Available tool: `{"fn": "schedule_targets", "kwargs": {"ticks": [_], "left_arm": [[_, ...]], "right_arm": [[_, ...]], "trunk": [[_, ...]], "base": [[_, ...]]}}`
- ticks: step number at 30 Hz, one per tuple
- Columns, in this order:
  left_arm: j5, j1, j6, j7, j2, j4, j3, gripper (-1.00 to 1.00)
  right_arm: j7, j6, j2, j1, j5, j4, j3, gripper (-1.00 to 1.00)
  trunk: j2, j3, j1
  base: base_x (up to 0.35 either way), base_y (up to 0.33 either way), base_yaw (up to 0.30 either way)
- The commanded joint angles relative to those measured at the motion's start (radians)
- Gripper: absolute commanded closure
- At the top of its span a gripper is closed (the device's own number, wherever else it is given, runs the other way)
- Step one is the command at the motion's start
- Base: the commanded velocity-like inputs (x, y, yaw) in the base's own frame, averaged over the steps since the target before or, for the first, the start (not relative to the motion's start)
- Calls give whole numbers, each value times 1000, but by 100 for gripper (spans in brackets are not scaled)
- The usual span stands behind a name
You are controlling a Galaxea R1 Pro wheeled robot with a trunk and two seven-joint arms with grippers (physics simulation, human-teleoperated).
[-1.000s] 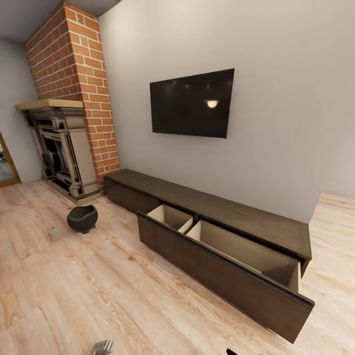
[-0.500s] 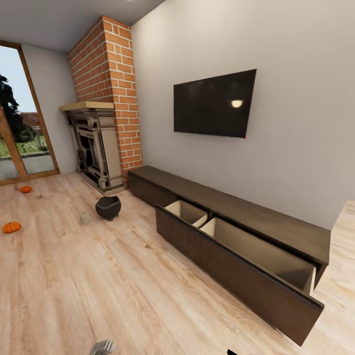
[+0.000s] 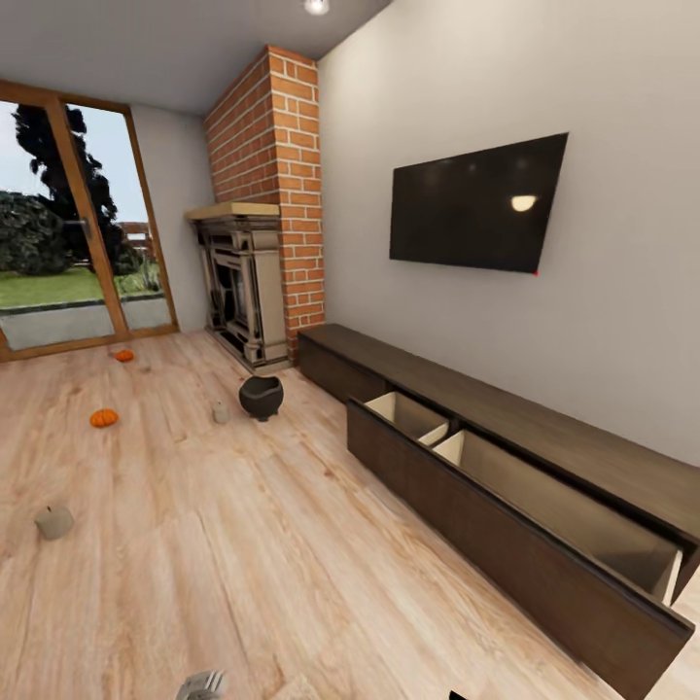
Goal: Place each of the two pumpkins and all three candles from the living room inside a cabinet in the living room (use any cabinet), then make sure every cabinet is closed, and position the cauldron so it is next to a table in the living room.
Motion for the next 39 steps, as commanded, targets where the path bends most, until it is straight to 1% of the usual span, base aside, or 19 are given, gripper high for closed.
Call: {"fn": "schedule_targets", "kwargs": {"ticks": [1, 6, 27, 39], "left_arm": [[9, -1, 8, 2, 1, 0, -4, -100], [9, -1, 8, 2, 1, 1, -4, -100], [9, -1, 8, 3, 1, 1, -4, -100], [10, -1, 8, 3, 1, -1, -4, -100]], "right_arm": [[-2, -3, -1, 0, -8, 1, 8, -100], [-17, -3, -1, 0, -7, 1, 10, -100], [-19, -3, -2, 0, -7, 1, 10, -100], [-18, -3, -2, 0, -7, 1, 10, -100]], "trunk": [[0, -1, 0], [0, -1, 0], [0, -1, 0], [0, -1, 0]], "base": [[-82, 0, 292], [-26, 0, 292], [-1, 2, 292], [37, 118, 292]]}}
